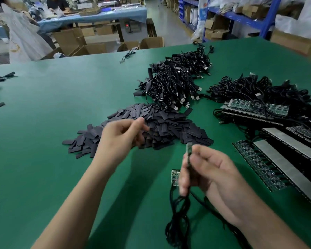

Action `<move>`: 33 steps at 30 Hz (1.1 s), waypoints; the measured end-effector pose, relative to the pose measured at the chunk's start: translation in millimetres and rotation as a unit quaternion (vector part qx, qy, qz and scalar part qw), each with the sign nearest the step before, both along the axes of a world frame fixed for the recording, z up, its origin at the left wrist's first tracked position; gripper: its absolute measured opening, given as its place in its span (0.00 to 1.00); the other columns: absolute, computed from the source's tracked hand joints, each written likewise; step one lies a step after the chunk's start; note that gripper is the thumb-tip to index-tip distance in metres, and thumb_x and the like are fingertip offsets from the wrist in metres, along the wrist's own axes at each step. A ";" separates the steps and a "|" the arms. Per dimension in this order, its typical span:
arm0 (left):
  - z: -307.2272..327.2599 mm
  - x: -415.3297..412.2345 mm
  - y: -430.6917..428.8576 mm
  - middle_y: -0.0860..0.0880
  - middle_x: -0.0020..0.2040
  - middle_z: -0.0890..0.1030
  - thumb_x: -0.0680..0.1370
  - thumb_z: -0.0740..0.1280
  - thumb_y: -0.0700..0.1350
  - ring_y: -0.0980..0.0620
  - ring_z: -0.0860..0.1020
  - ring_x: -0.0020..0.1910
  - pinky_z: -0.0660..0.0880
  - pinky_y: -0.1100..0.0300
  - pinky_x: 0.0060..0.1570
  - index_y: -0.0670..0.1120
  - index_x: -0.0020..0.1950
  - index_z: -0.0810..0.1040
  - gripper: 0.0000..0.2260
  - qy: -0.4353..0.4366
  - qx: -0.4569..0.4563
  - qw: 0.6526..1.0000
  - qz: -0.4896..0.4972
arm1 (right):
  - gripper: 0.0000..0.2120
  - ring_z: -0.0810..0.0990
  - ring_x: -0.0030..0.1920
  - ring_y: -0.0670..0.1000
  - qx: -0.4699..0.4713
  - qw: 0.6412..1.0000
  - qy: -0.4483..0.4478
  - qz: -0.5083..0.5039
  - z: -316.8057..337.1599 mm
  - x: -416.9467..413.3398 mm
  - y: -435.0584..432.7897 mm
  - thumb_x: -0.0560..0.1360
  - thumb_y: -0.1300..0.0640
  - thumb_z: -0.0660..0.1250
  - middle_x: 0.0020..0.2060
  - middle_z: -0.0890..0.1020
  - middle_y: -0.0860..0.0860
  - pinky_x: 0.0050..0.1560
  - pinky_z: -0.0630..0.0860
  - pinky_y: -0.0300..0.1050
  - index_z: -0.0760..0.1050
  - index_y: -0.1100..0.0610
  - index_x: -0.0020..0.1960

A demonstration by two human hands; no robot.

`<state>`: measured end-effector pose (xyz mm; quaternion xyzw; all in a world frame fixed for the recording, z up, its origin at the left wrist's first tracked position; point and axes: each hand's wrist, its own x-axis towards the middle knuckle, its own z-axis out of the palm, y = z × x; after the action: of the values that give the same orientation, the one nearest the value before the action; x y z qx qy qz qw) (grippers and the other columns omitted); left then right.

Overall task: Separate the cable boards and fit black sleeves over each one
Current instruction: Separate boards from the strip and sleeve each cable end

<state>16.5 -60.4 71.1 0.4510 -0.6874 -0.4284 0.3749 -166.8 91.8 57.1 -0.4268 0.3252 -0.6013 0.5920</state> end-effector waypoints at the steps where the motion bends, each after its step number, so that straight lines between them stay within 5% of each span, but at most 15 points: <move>1: -2.8 -4.9 -15.4 0.54 0.34 0.84 0.83 0.67 0.49 0.60 0.80 0.31 0.76 0.68 0.31 0.47 0.45 0.86 0.12 -0.042 -0.031 0.998 0.031 | 0.11 0.80 0.30 0.50 0.006 0.998 -0.058 0.008 4.1 -5.4 0.3 0.73 0.47 0.77 0.32 0.81 0.52 0.35 0.80 0.40 0.82 0.55 0.43; 4: -14.7 -19.7 -58.7 0.53 0.48 0.86 0.84 0.63 0.37 0.58 0.84 0.45 0.80 0.60 0.55 0.48 0.58 0.85 0.12 -0.163 -0.114 0.979 0.045 | 0.12 0.73 0.22 0.42 0.001 0.988 -0.151 0.016 16.7 -26.0 -0.5 0.74 0.49 0.77 0.27 0.76 0.47 0.24 0.71 0.34 0.80 0.57 0.44; 6: -21.1 -25.8 -83.0 0.51 0.57 0.85 0.83 0.63 0.37 0.51 0.82 0.56 0.78 0.53 0.60 0.49 0.66 0.82 0.15 -0.263 -0.189 0.945 0.035 | 0.11 0.71 0.21 0.41 0.009 0.986 -0.166 0.031 19.6 -37.4 -2.6 0.77 0.50 0.75 0.25 0.74 0.46 0.21 0.68 0.33 0.79 0.58 0.45; 11: -25.7 -31.4 -116.0 0.50 0.68 0.80 0.83 0.65 0.43 0.44 0.78 0.64 0.77 0.51 0.54 0.55 0.69 0.80 0.16 -0.426 -0.256 0.867 -0.034 | 0.11 0.65 0.19 0.45 0.106 0.993 0.041 -0.013 4.4 -35.8 -9.4 0.76 0.48 0.73 0.23 0.70 0.49 0.21 0.65 0.36 0.79 0.55 0.42; 17: -18.9 -29.9 -130.8 0.52 0.61 0.83 0.79 0.72 0.49 0.48 0.79 0.58 0.72 0.58 0.45 0.55 0.59 0.85 0.09 -0.448 -0.304 0.838 -0.071 | 0.10 0.67 0.24 0.46 0.126 0.975 0.174 -0.052 -9.5 -20.6 -13.5 0.78 0.47 0.67 0.26 0.73 0.48 0.26 0.67 0.36 0.79 0.50 0.41; 22: -17.2 -25.1 -127.2 0.52 0.53 0.85 0.78 0.74 0.49 0.47 0.81 0.51 0.74 0.55 0.44 0.54 0.48 0.86 0.01 -0.390 -0.310 0.866 -0.040 | 0.13 0.68 0.25 0.47 0.133 0.969 0.202 -0.051 -14.3 -19.5 -14.6 0.83 0.53 0.64 0.26 0.73 0.48 0.29 0.69 0.36 0.79 0.49 0.40; 27: -10.8 -22.0 -111.0 0.51 0.46 0.87 0.79 0.73 0.47 0.63 0.81 0.39 0.79 0.58 0.46 0.47 0.50 0.86 0.04 -0.188 -0.171 0.967 0.025 | 0.12 0.74 0.27 0.50 0.135 0.972 0.187 -0.052 -14.3 -18.1 -14.2 0.83 0.53 0.64 0.29 0.76 0.51 0.31 0.73 0.40 0.78 0.52 0.42; 29: -3.1 -18.6 -87.7 0.48 0.44 0.87 0.80 0.71 0.44 0.53 0.85 0.43 0.82 0.57 0.50 0.43 0.52 0.83 0.05 -0.057 -0.075 0.996 -0.014 | 0.13 0.74 0.28 0.52 0.135 0.974 0.172 -0.054 -13.2 -18.2 -13.5 0.84 0.54 0.63 0.30 0.76 0.53 0.31 0.75 0.41 0.77 0.54 0.42; 33: -10.7 -12.8 -12.9 0.47 0.39 0.85 0.79 0.70 0.44 0.51 0.82 0.35 0.79 0.62 0.39 0.44 0.51 0.83 0.05 0.058 0.045 0.979 -0.188 | 0.13 0.68 0.27 0.50 0.130 0.976 0.164 -0.062 -13.5 -15.8 -12.8 0.84 0.51 0.63 0.29 0.70 0.50 0.30 0.71 0.43 0.73 0.58 0.45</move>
<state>3.7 -73.3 60.5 0.3041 -0.7171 -0.5472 0.3064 -182.6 79.0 43.6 -0.4179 0.5193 -0.5111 0.5426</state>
